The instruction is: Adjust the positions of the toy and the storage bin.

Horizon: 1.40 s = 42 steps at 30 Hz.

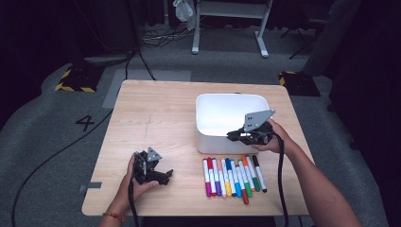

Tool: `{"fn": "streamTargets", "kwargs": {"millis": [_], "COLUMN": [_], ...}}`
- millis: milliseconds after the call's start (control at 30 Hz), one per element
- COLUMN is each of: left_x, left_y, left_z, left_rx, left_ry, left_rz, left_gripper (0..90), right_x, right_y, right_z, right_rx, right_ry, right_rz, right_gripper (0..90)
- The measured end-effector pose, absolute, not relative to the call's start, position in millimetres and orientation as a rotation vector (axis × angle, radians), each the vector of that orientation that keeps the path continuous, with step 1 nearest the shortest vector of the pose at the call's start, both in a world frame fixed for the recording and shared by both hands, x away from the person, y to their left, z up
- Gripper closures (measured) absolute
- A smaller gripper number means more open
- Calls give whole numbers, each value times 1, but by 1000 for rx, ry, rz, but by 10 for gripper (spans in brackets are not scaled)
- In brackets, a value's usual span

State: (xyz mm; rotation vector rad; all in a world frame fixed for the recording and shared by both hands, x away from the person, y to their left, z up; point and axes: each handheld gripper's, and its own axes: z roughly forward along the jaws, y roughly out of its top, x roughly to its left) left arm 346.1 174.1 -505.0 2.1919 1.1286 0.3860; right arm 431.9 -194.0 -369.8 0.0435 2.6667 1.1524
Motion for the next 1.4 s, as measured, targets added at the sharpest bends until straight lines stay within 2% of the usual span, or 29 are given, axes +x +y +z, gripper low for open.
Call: {"fn": "streamTargets", "kwargs": {"millis": [267,367,433,500,600,633,667,1000,1400], "left_x": [346,346,346,346,346,346,346,346,346], "left_y": [174,174,174,174,174,174,174,174,174], "left_z": [-505,-505,-505,-505,-505,-505,-505,-505,-505], "left_rx": [2192,2192,2192,2192,2192,2192,2192,2192,2191], "left_ry": [1126,1126,1126,1126,1126,1126,1126,1126,1126], "left_rz": [386,385,386,386,386,386,386,386,386], "left_gripper": [0,0,0,0,0,0,0,0,0], "right_x": [427,426,425,424,420,418,418,426,448], "right_y": [-193,-194,-198,-200,-211,-221,-227,-282,-308], "right_z": [-370,-369,-364,-363,-356,-350,-348,-341,-365], "right_rx": [3,24,58,68,126,163,197,588,872], "right_ry": [2673,2661,2635,2632,2589,2554,2529,2310,2309], "right_rz": [1171,1226,1248,1255,1263,1274,1273,1176,1106], "right_gripper": [835,792,699,675,594,529,503,339,307]}}
